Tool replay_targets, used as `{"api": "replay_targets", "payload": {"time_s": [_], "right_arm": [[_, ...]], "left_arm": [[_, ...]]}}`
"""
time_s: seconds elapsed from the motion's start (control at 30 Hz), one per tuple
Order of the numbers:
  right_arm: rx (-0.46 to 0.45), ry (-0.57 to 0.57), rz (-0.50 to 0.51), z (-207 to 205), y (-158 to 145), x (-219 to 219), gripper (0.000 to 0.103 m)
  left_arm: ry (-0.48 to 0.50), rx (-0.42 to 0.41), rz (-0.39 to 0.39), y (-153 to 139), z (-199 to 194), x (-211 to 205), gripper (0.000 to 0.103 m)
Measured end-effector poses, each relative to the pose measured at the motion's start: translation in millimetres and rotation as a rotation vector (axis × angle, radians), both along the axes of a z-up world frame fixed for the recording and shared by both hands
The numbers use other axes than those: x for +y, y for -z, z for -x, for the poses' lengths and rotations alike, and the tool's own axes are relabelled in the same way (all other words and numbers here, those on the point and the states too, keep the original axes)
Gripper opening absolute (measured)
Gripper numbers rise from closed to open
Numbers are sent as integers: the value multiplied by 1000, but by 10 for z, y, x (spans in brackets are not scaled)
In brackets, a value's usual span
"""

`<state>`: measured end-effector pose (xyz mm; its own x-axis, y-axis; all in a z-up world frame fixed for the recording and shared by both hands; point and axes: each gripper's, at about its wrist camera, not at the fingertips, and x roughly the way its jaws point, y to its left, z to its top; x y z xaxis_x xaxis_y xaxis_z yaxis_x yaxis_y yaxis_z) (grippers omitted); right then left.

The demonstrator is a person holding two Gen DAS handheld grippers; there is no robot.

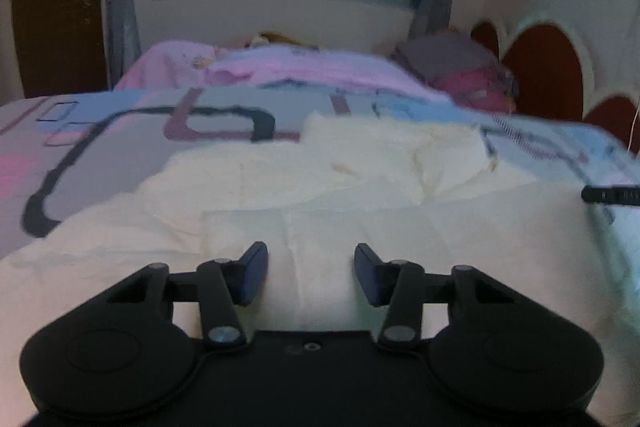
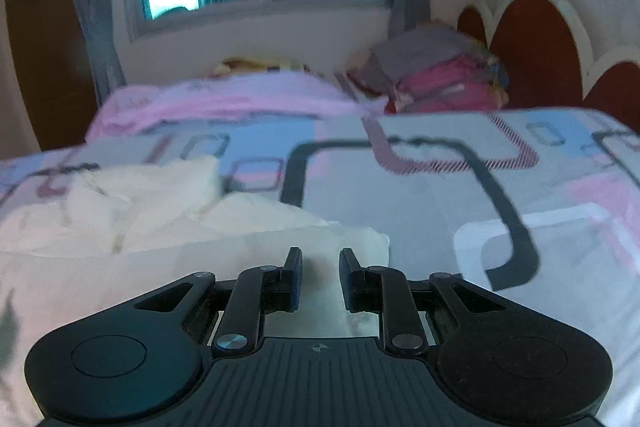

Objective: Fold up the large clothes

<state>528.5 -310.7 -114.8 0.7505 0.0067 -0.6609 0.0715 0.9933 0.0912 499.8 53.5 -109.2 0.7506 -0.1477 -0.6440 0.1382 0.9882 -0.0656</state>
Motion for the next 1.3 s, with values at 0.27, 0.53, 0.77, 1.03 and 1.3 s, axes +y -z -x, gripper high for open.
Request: {"api": "replay_targets", "payload": {"time_s": [0.27, 0.53, 0.77, 1.03, 1.3], "right_arm": [[84, 49, -7, -77, 295, -365, 21], [-20, -33, -93, 854, -200, -244, 21], [91, -23, -31, 976, 212, -39, 21], [32, 43, -95, 1450, -117, -171, 21], [22, 131, -55, 1692, -236, -288, 85]], "left_arm": [[9, 30, -50, 244, -158, -50, 53], [14, -24, -13, -68, 372, -51, 52], [26, 61, -71, 266, 320, -149, 55], [-76, -9, -57, 18, 658, 73, 97], [-407, 56, 54, 27, 1374, 1274, 75]]}}
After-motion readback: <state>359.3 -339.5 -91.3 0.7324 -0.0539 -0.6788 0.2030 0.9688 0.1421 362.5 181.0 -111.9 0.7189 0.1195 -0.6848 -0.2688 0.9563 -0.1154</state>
